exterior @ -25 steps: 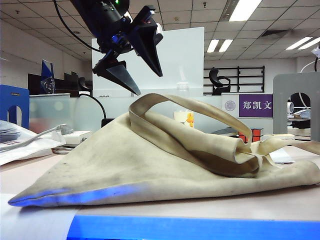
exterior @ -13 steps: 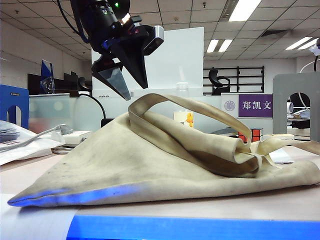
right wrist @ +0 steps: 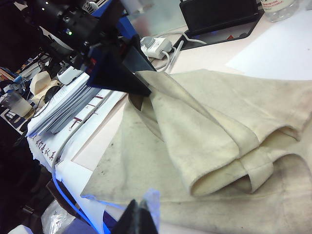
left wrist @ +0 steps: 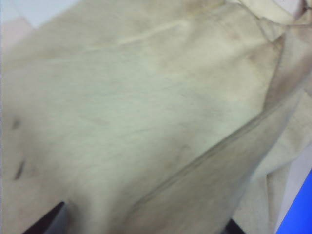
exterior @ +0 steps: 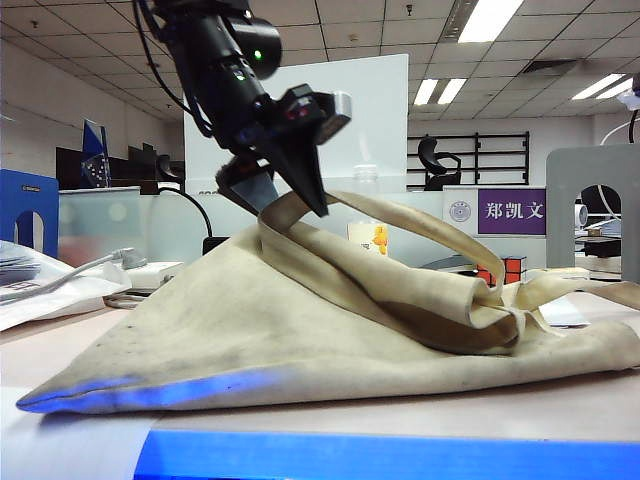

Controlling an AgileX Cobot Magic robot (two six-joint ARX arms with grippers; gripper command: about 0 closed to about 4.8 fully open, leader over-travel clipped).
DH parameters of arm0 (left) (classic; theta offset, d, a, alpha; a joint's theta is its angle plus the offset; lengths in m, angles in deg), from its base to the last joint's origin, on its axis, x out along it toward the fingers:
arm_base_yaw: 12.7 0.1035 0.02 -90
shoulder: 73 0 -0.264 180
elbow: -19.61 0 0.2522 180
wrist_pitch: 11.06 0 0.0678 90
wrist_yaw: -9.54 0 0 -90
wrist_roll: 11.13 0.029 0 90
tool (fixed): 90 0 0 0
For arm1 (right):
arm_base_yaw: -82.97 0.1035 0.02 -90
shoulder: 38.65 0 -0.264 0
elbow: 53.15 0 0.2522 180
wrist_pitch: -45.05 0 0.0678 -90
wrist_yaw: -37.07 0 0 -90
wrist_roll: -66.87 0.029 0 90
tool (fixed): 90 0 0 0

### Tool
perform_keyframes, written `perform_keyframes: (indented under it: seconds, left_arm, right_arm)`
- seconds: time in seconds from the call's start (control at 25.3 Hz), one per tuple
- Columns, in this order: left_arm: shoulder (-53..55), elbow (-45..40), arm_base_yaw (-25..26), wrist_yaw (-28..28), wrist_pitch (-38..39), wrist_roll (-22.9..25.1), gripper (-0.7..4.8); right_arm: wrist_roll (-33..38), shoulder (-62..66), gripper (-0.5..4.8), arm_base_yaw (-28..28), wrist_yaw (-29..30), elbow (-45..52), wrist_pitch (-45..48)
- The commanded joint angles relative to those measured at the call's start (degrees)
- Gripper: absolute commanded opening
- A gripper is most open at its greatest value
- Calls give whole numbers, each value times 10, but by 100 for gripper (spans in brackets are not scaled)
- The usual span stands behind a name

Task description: Take the glasses case out of the canvas bag and put it on the table.

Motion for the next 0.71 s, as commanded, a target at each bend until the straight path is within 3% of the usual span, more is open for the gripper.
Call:
perform_keyframes:
  seconds: [0.04,0.12,0.43,0.71]
  left_arm:
    - [-2,3,-13,-28,-11,-3,269]
    - [-3,4,-24,-61,-19,-3,-4]
    - [-20,20,-33,-147,-43,-75,-6]
    - [-62,21,-30,-226,-45,-175,-6]
  right_arm:
    - [2,0,-4,0,2,-2,8]
    - [1,0,-4,0,2,-2,7]
    - [-17,2,-4,-1,-18,-2,7]
    - [-54,16,-4,-3,-53,-2,5]
